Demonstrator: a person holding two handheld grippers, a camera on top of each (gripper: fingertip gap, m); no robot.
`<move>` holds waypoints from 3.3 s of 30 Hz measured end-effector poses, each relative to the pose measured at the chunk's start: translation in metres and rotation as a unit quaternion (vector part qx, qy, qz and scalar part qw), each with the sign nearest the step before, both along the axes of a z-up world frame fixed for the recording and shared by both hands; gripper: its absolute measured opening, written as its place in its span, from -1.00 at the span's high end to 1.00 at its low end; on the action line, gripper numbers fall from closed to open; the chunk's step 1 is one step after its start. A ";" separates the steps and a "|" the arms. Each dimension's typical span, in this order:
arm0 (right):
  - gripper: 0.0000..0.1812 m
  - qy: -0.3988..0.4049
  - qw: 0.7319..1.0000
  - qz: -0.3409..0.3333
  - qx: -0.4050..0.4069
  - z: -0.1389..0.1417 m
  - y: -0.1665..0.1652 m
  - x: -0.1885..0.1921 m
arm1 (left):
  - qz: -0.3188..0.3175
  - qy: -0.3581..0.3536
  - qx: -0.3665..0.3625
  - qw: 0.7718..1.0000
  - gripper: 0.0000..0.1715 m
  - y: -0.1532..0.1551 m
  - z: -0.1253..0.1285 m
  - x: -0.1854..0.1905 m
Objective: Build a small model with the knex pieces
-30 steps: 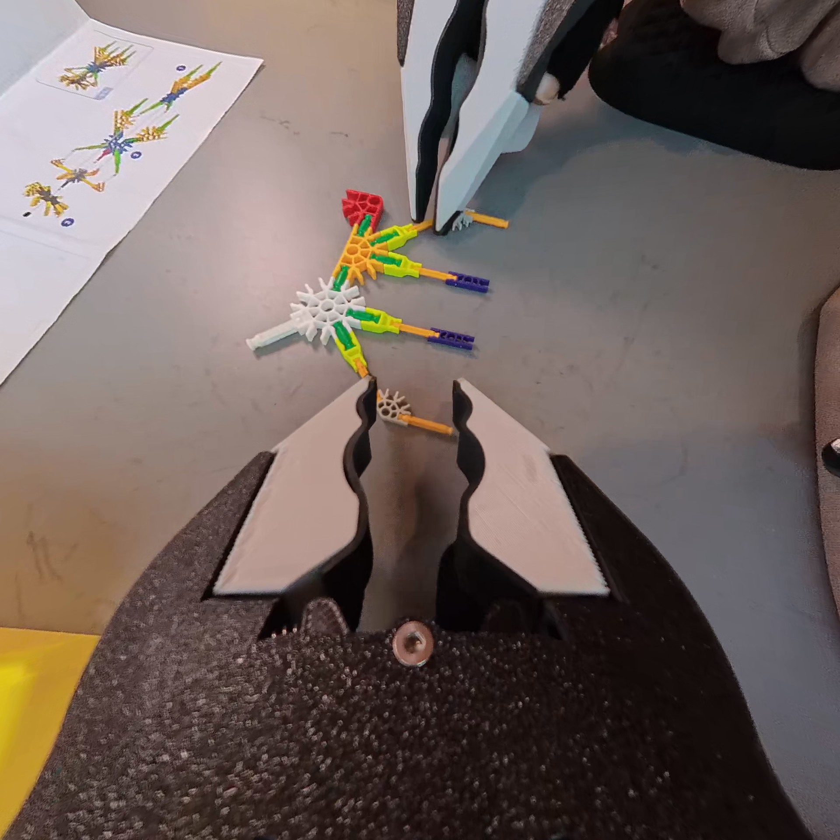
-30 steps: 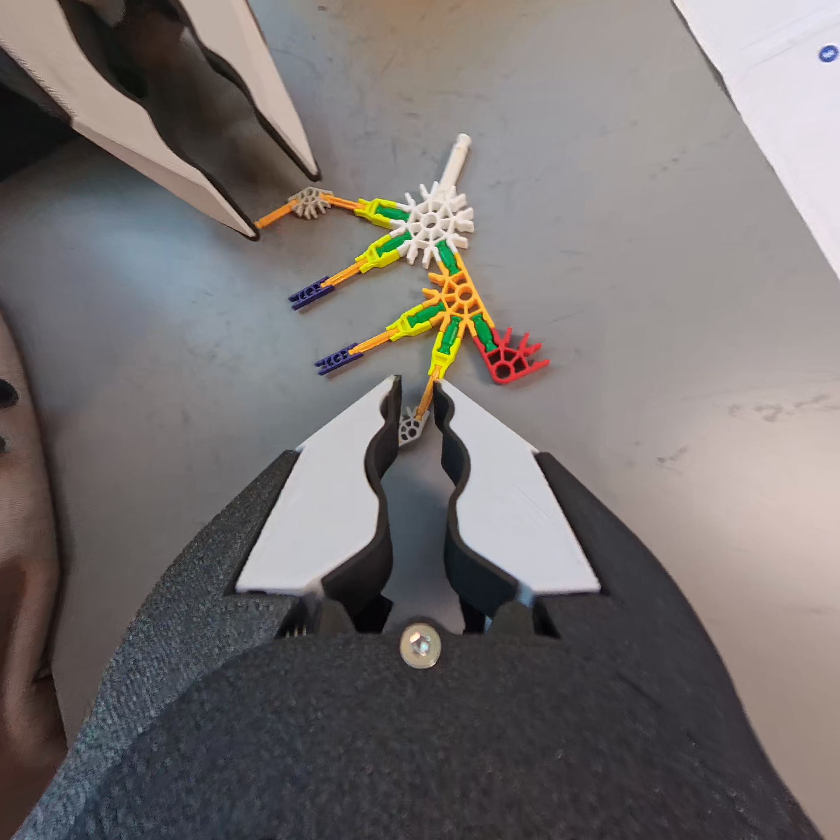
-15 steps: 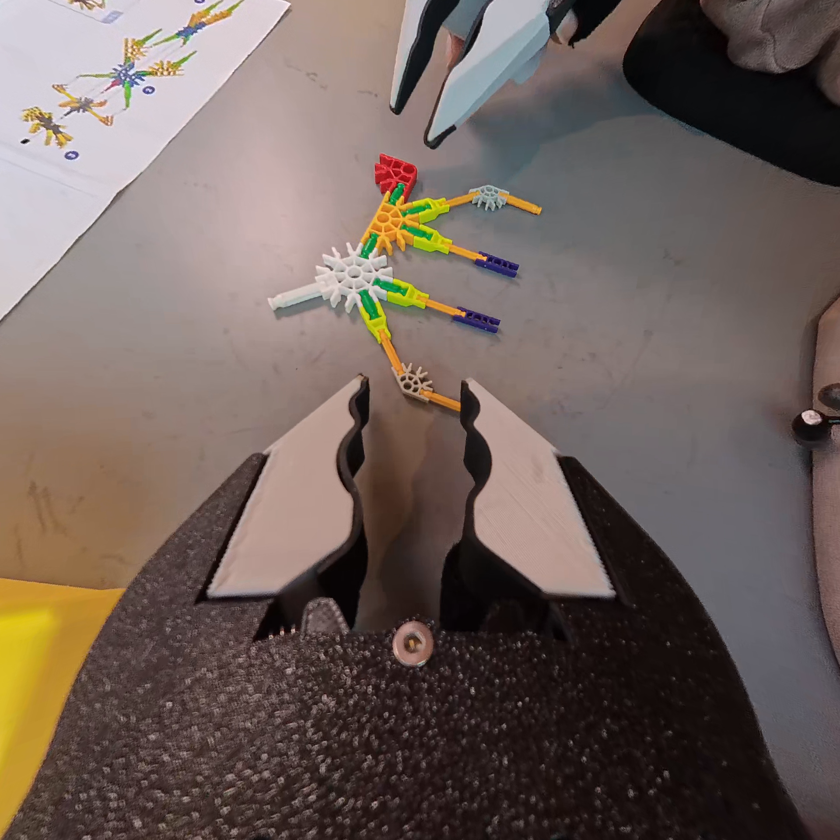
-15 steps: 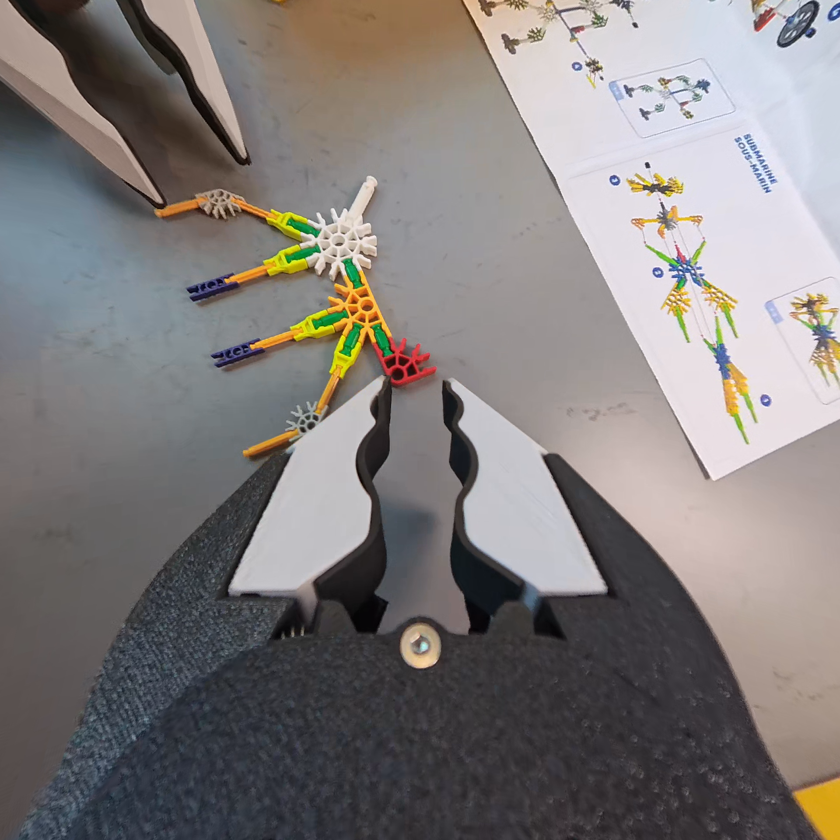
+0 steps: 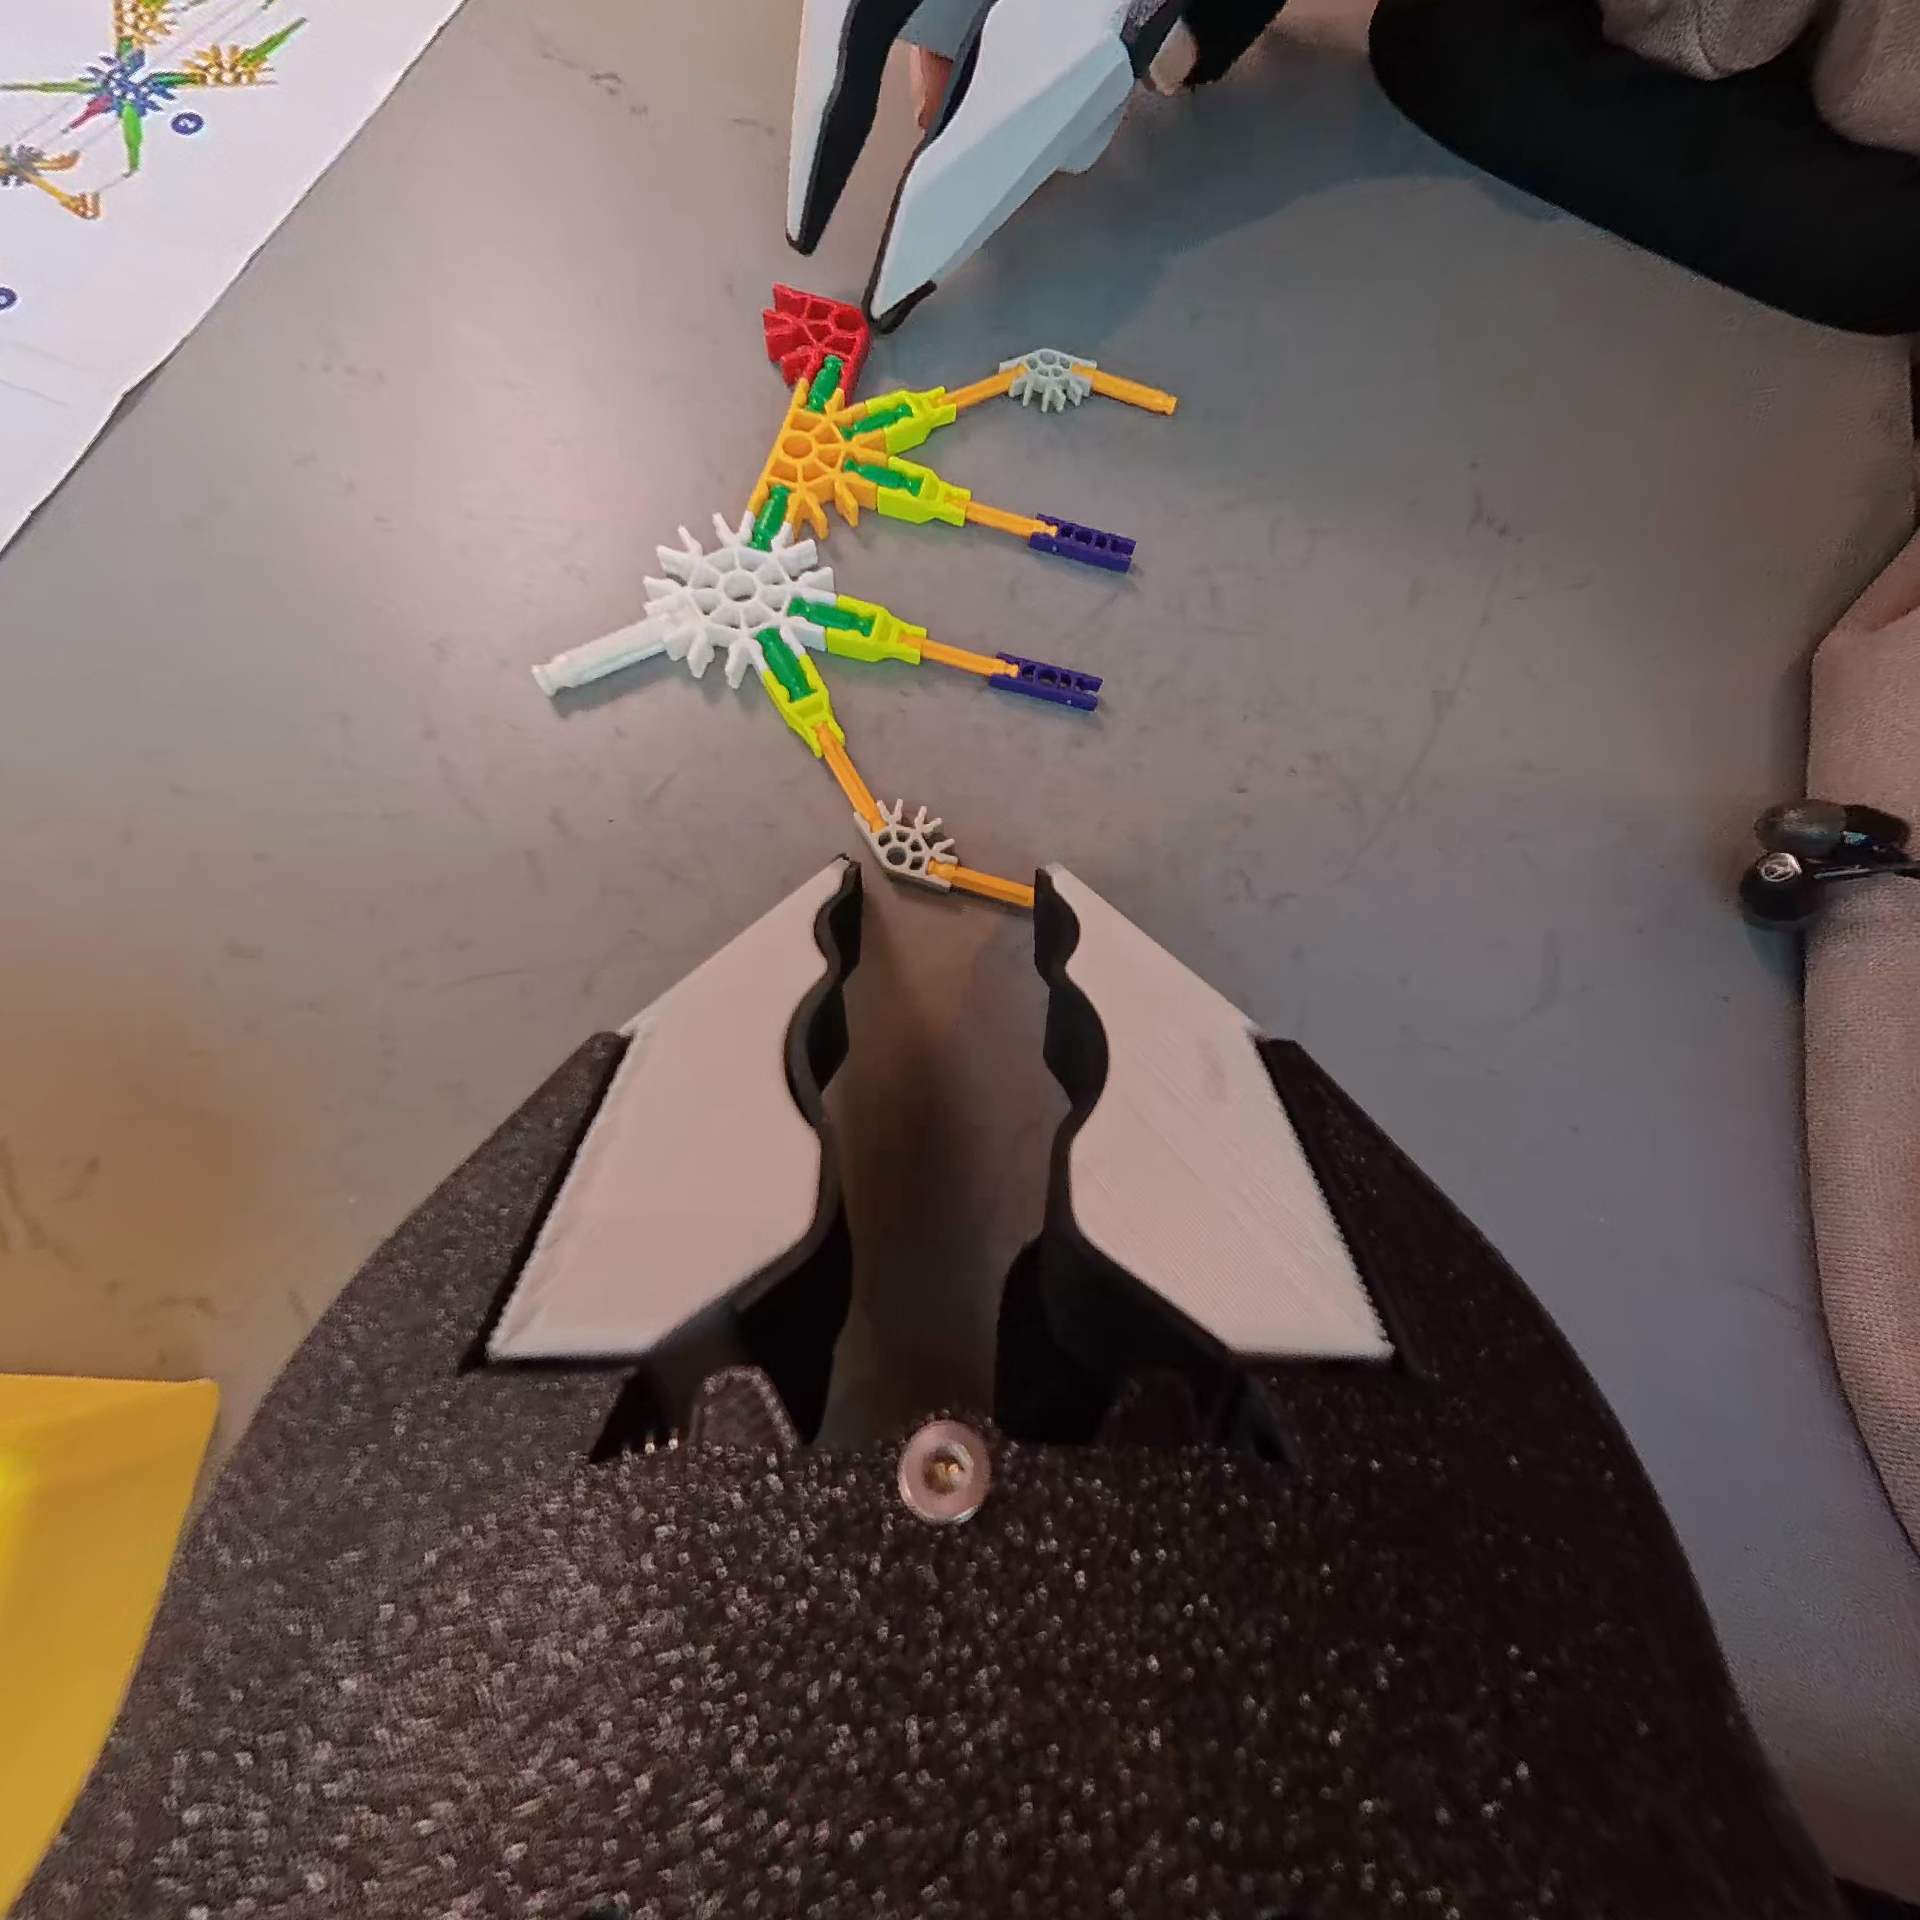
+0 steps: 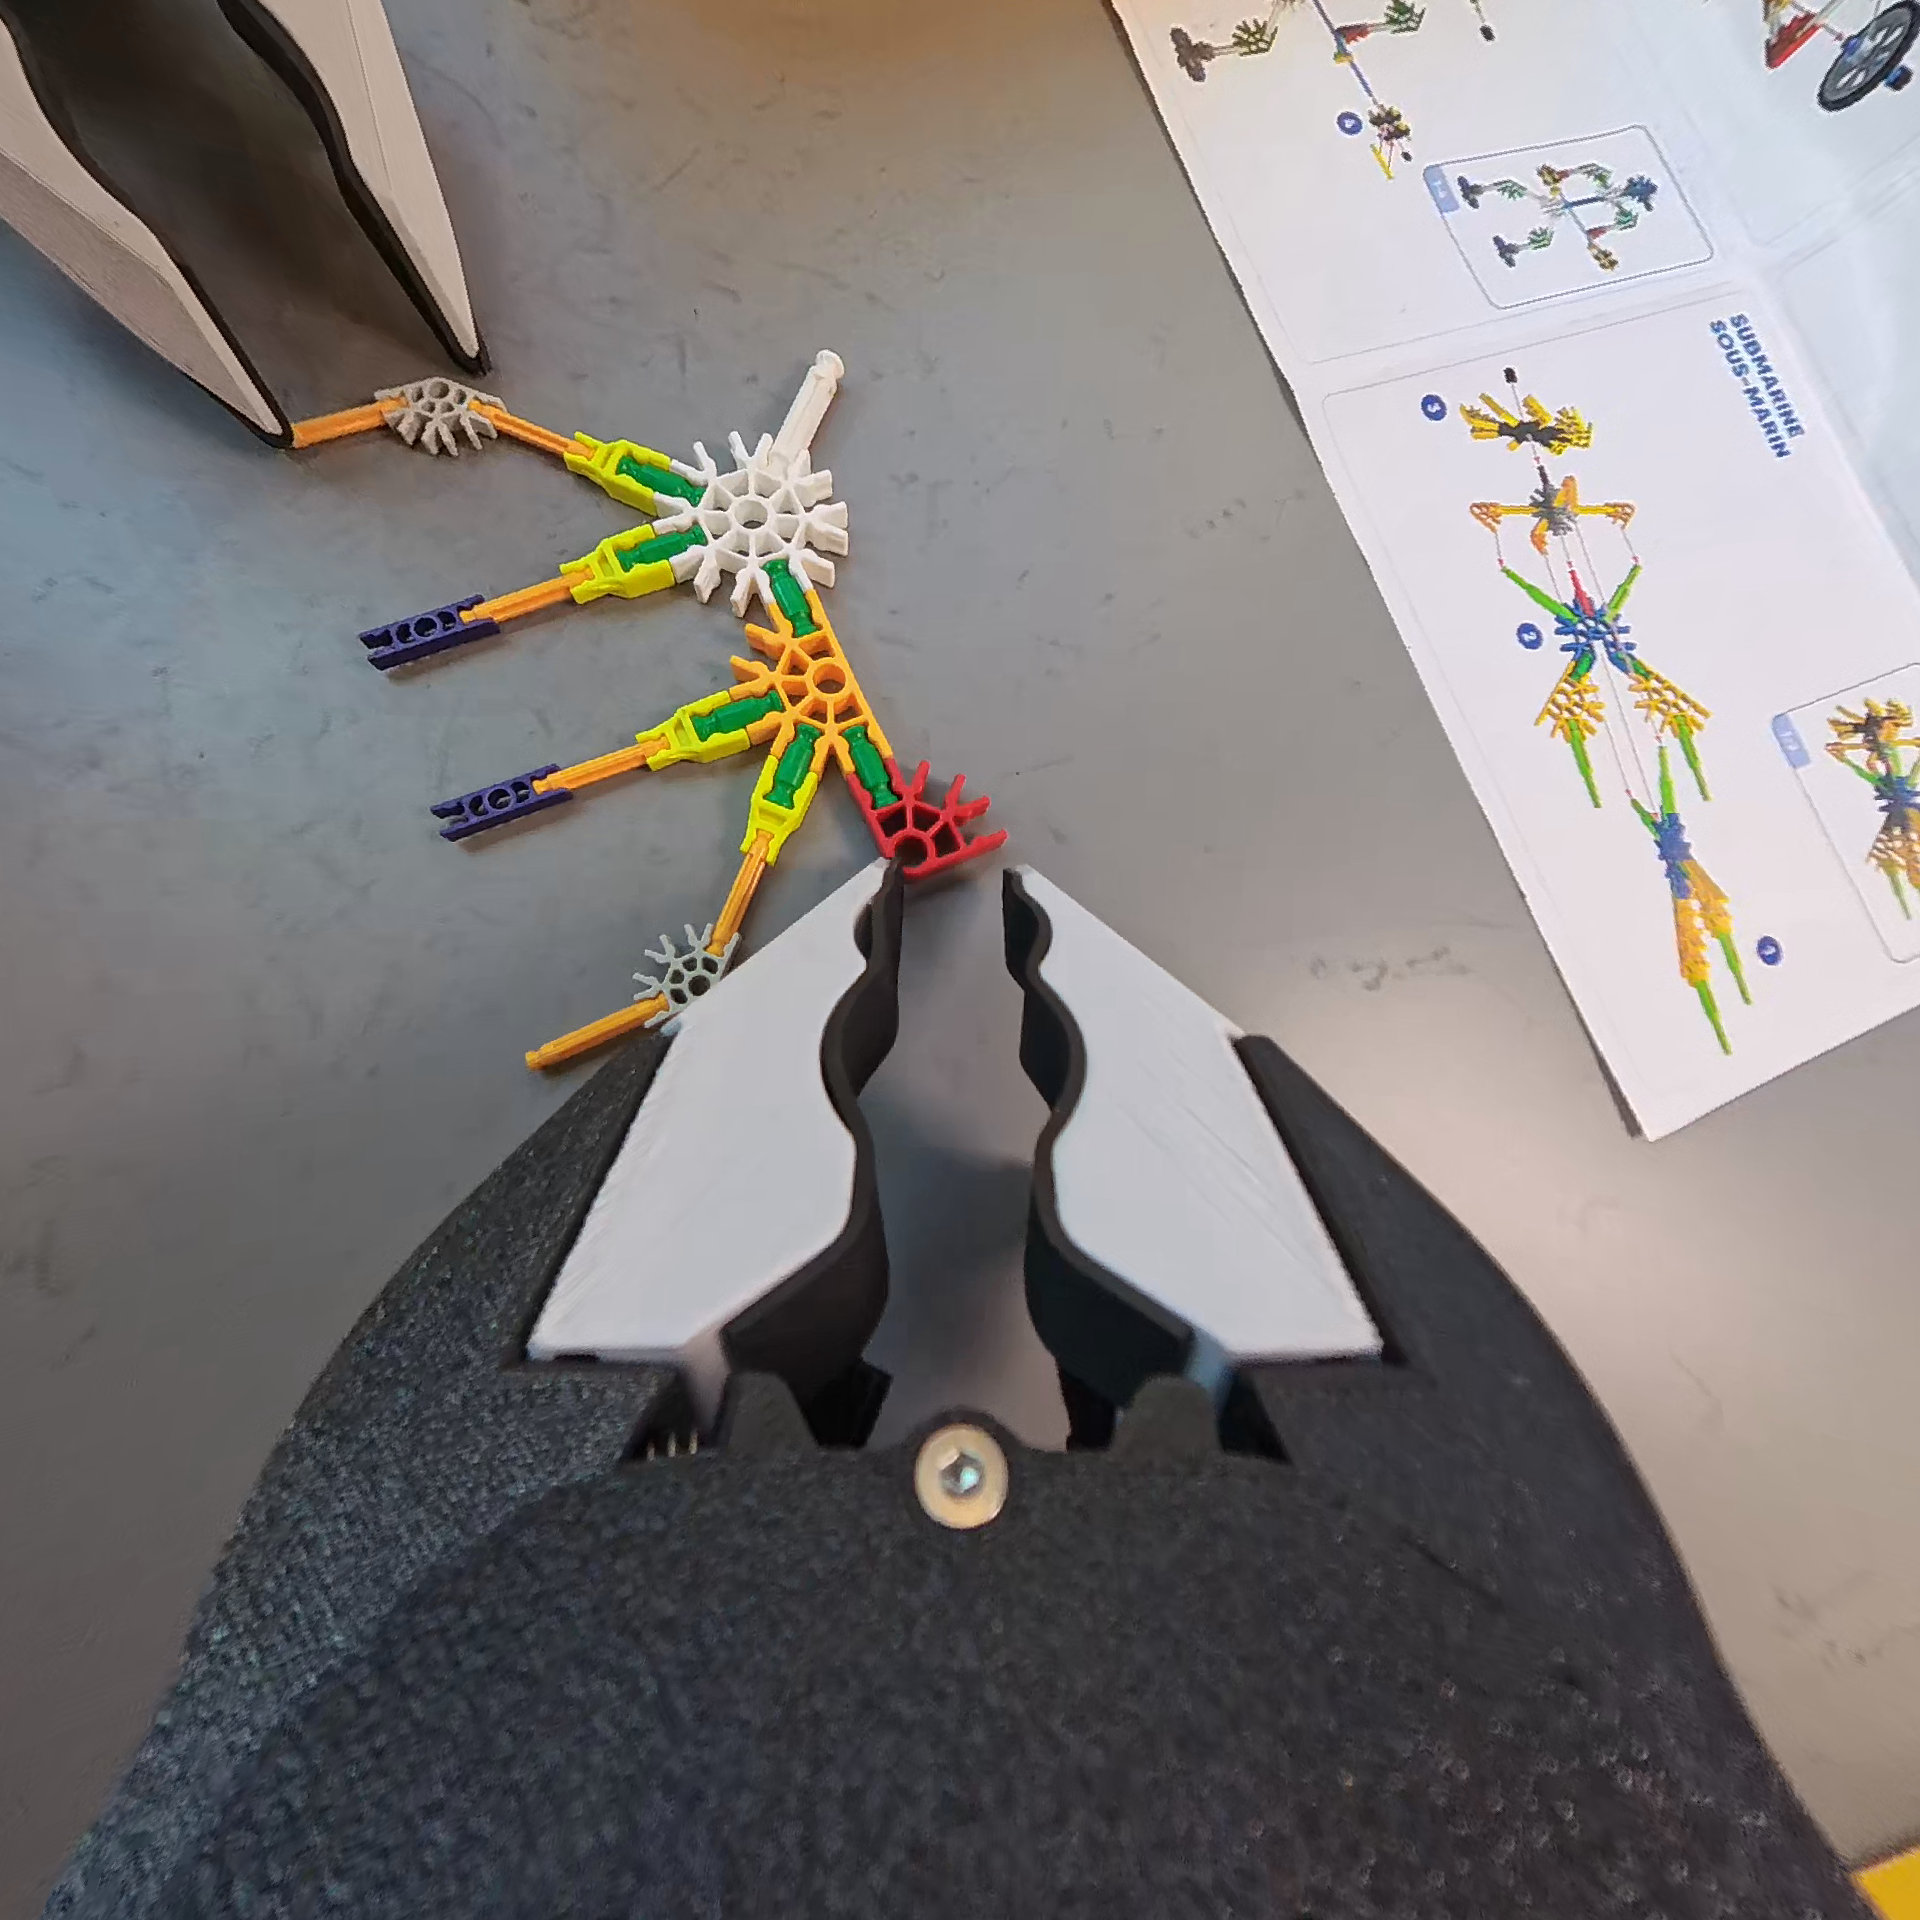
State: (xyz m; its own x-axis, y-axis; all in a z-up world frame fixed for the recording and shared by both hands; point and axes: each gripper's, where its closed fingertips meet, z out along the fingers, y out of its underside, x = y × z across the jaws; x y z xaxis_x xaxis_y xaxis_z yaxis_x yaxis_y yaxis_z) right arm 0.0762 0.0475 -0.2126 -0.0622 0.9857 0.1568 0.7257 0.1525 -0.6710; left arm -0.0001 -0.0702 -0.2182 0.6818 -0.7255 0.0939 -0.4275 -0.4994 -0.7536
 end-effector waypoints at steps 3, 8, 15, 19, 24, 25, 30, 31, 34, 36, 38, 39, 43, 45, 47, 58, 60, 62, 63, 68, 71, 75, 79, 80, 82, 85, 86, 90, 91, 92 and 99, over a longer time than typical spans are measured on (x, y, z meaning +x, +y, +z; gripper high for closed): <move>0.81 0.001 1.000 0.004 0.005 -0.001 -0.001 -0.002 | 0.005 -0.011 0.013 1.000 0.60 0.003 0.006 -0.001; 0.81 0.054 0.998 -0.003 -0.013 0.016 0.001 -0.008 | 0.054 -0.078 0.084 0.992 0.57 0.021 0.041 -0.012; 0.72 0.180 0.982 -0.046 0.023 0.057 0.021 -0.018 | 0.108 -0.126 0.158 0.973 0.54 0.035 0.072 -0.029; 0.64 0.250 0.964 -0.095 0.003 0.074 0.038 -0.021 | 0.137 -0.144 0.181 0.963 0.54 0.039 0.082 -0.036; 0.54 0.329 0.934 -0.136 0.037 0.104 0.073 -0.028 | 0.174 -0.163 0.190 0.952 0.54 0.046 0.087 -0.046; 0.55 0.339 0.929 -0.139 0.053 0.109 0.081 -0.031 | 0.179 -0.164 0.192 0.951 0.54 0.047 0.088 -0.047; 0.65 0.371 0.910 -0.143 0.117 0.133 0.125 -0.056 | 0.186 -0.161 0.194 0.950 0.54 0.051 0.085 -0.049; 0.67 0.375 0.907 -0.142 0.125 0.139 0.135 -0.063 | 0.187 -0.156 0.193 0.950 0.54 0.051 0.083 -0.049; 0.73 0.386 0.900 -0.147 0.139 0.152 0.170 -0.085 | 0.191 -0.140 0.192 0.952 0.55 0.053 0.077 -0.052; 0.77 0.390 0.896 -0.158 0.142 0.157 0.195 -0.098 | 0.192 -0.135 0.195 0.952 0.55 0.055 0.077 -0.054; 0.80 0.396 0.892 -0.169 0.138 0.162 0.218 -0.109 | 0.192 -0.131 0.196 0.953 0.56 0.056 0.076 -0.055; 0.82 0.398 0.890 -0.174 0.138 0.163 0.228 -0.114 | 0.192 -0.130 0.196 0.953 0.56 0.056 0.076 -0.055; 0.89 0.403 0.885 -0.191 0.134 0.165 0.258 -0.130 | 0.184 -0.119 0.198 0.956 0.59 0.057 0.073 -0.053; 0.94 0.410 0.883 -0.196 0.116 0.164 0.265 -0.135 | 0.181 -0.110 0.199 0.957 0.60 0.058 0.072 -0.052; 0.98 0.412 0.881 -0.203 0.113 0.162 0.270 -0.136 | 0.178 -0.104 0.199 0.958 0.61 0.058 0.070 -0.051; 1.00 0.394 0.888 -0.201 0.124 0.149 0.280 -0.132 | 0.176 -0.098 0.196 0.960 0.66 0.060 0.068 -0.051; 1.00 0.390 0.889 -0.202 0.125 0.146 0.281 -0.132 | 0.176 -0.097 0.197 0.960 0.67 0.060 0.068 -0.052; 1.00 0.390 0.889 -0.204 0.124 0.144 0.283 -0.131 | 0.175 -0.097 0.200 0.959 0.68 0.060 0.069 -0.053; 1.00 0.391 0.889 -0.205 0.124 0.144 0.283 -0.130 | 0.175 -0.098 0.201 0.959 0.68 0.060 0.069 -0.053; 1.00 0.395 0.887 -0.206 0.121 0.145 0.284 -0.128 | 0.173 -0.100 0.203 0.959 0.68 0.059 0.070 -0.052; 1.00 0.397 0.886 -0.204 0.123 0.147 0.283 -0.129 | 0.172 -0.104 0.206 0.958 0.68 0.059 0.072 -0.052; 0.99 0.397 0.887 -0.201 0.123 0.147 0.281 -0.130 | 0.176 -0.116 0.211 0.955 0.68 0.058 0.076 -0.055; 0.98 0.397 0.887 -0.201 0.125 0.147 0.280 -0.131 | 0.179 -0.122 0.214 0.953 0.68 0.058 0.077 -0.056; 0.96 0.397 0.887 -0.202 0.124 0.147 0.281 -0.131 | 0.179 -0.122 0.214 0.952 0.68 0.058 0.078 -0.056; 0.92 0.398 0.885 -0.205 0.125 0.147 0.282 -0.130 | 0.180 -0.122 0.217 0.952 0.68 0.058 0.078 -0.056; 0.88 0.401 0.883 -0.207 0.130 0.149 0.282 -0.130 | 0.184 -0.125 0.223 0.949 0.68 0.058 0.080 -0.056; 0.88 0.401 0.883 -0.206 0.131 0.149 0.281 -0.130 | 0.186 -0.125 0.225 0.948 0.67 0.058 0.081 -0.057; 0.86 0.402 0.882 -0.207 0.130 0.149 0.281 -0.130 | 0.198 -0.130 0.241 0.941 0.67 0.057 0.088 -0.062; 0.86 0.403 0.882 -0.208 0.130 0.149 0.281 -0.130 | 0.201 -0.129 0.249 0.939 0.67 0.057 0.090 -0.063; 0.86 0.403 0.882 -0.208 0.130 0.149 0.281 -0.130 | 0.204 -0.127 0.259 0.935 0.67 0.057 0.093 -0.065; 0.85 0.400 0.884 -0.206 0.131 0.145 0.279 -0.132 | 0.269 -0.105 0.333 0.898 0.54 0.053 0.118 -0.092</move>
State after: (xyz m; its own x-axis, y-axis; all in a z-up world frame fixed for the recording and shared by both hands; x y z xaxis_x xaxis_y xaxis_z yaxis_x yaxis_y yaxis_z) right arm -0.0556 0.3267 -0.0679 0.5271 0.8224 0.2141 0.0656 0.2117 -0.9751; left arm -0.0916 -0.0173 -0.1001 0.9682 -0.2400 -0.0713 -0.0737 -0.0010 -0.9973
